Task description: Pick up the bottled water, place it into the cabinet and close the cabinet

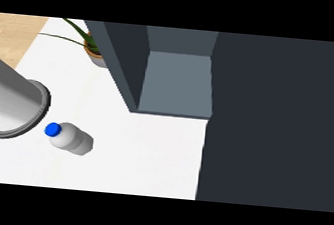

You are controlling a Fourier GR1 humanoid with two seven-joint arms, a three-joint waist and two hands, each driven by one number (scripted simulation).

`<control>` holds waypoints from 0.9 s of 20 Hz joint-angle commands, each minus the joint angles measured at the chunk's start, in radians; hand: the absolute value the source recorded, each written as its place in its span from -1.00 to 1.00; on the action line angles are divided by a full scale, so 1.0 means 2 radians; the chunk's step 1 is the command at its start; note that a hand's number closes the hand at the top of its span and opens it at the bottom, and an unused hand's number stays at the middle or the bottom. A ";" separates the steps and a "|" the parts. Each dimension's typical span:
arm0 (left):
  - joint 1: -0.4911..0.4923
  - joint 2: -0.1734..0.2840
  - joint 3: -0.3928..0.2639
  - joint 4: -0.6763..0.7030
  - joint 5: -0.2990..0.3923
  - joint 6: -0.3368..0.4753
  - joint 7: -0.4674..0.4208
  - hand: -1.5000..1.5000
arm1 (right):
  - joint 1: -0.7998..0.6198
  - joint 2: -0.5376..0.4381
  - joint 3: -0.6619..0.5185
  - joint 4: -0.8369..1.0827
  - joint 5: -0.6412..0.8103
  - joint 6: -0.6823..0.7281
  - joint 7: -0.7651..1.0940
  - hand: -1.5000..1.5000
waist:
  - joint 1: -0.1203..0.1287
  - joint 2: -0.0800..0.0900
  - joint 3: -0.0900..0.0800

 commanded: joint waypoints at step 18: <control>-0.041 0.016 0.043 0.137 0.022 0.011 0.039 -1.00 | 0.078 0.006 -0.037 -0.087 -0.111 0.048 0.002 -1.00 | -0.023 0.004 -0.001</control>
